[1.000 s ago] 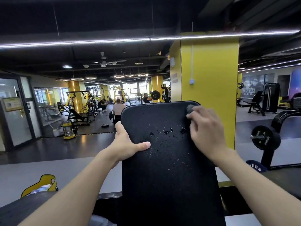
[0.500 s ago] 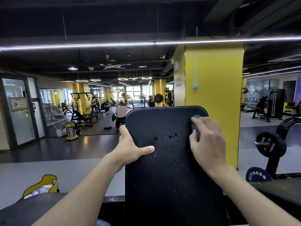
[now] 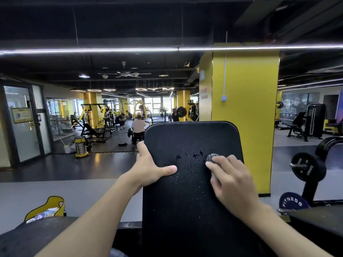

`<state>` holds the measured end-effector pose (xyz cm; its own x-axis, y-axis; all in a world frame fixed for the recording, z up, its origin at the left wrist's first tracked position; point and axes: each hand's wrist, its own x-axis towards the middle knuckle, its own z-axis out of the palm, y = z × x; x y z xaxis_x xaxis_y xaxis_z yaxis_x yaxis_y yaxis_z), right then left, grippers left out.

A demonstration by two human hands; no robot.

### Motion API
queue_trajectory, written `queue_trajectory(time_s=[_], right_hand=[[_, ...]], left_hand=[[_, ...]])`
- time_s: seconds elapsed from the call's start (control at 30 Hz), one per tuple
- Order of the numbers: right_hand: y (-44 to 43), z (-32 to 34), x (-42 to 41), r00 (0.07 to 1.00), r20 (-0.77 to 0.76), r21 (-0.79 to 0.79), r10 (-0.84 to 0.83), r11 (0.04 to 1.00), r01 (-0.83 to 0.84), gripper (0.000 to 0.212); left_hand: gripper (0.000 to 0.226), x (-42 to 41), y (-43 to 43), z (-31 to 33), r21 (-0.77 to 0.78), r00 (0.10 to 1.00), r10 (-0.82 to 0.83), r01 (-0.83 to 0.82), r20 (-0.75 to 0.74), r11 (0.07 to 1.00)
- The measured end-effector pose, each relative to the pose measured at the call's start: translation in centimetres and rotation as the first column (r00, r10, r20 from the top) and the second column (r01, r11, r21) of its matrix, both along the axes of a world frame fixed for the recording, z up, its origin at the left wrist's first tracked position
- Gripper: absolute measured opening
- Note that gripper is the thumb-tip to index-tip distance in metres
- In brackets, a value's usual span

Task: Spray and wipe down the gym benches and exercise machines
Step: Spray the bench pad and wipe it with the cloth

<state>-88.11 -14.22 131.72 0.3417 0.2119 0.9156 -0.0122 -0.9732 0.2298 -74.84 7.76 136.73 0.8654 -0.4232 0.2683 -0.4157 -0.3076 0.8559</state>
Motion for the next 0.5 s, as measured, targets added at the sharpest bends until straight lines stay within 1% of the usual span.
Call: queue_trajectory(time_s=[0.03, 0.07, 0.17, 0.2, 0.23, 0.3, 0.37, 0.4, 0.43, 0.5], right_hand=[[-0.8, 0.7, 0.1, 1.0, -0.005, -0.017, -0.007, 1.0, 0.007, 0.022], [-1.5, 1.7, 0.4, 1.0, 0.018, 0.032, -0.02, 0.999, 0.02, 0.021], [-1.4, 3.7, 1.4, 0.985, 0.149, 0.314, -0.09, 0.948, 0.039, 0.02], [-0.7, 3.3, 1.6, 0.981, 0.164, 0.342, -0.107, 0.938, 0.045, 0.021], [0.1, 2.5, 1.6, 0.982, 0.157, 0.32, -0.107, 0.946, 0.052, 0.021], [1.2, 0.5, 1.2, 0.993, 0.104, 0.156, -0.058, 0.987, 0.042, 0.021], [0.5, 0.2, 0.7, 0.999, 0.035, -0.016, -0.018, 1.0, 0.019, 0.021], [-0.3, 1.0, 0.8, 1.0, 0.015, -0.048, -0.027, 0.998, 0.028, 0.02], [-1.0, 2.0, 1.0, 0.999, 0.015, -0.019, -0.042, 0.999, 0.042, 0.019], [-1.4, 3.7, 1.6, 0.993, 0.09, 0.182, -0.082, 0.981, 0.065, 0.018]], left_hand=[[0.116, 0.0, 0.0, 0.0, -0.003, 1.0, -0.005, 0.005, -0.006, 1.0], [0.116, 0.0, 0.0, 0.0, -0.007, 1.0, -0.01, 0.01, -0.011, 1.0], [0.12, -0.3, 0.0, -0.1, -0.002, 1.0, -0.002, 0.002, -0.015, 1.0], [0.123, -0.4, -0.1, 0.0, 0.001, 1.0, 0.0, 0.0, -0.012, 1.0], [0.125, -0.4, -0.1, 0.0, 0.003, 1.0, 0.001, -0.001, -0.01, 1.0], [0.122, -0.3, -0.1, 0.0, 0.002, 1.0, 0.002, -0.002, -0.014, 1.0], [0.116, -0.1, 0.0, -0.1, -0.005, 1.0, -0.004, 0.004, -0.021, 1.0], [0.115, -0.1, 0.0, -0.1, -0.008, 1.0, -0.003, 0.003, -0.016, 1.0], [0.117, -0.1, 0.0, -0.1, -0.009, 1.0, 0.0, 0.0, -0.011, 1.0], [0.118, -0.2, -0.1, -0.1, -0.012, 1.0, 0.008, -0.008, -0.012, 1.0]])
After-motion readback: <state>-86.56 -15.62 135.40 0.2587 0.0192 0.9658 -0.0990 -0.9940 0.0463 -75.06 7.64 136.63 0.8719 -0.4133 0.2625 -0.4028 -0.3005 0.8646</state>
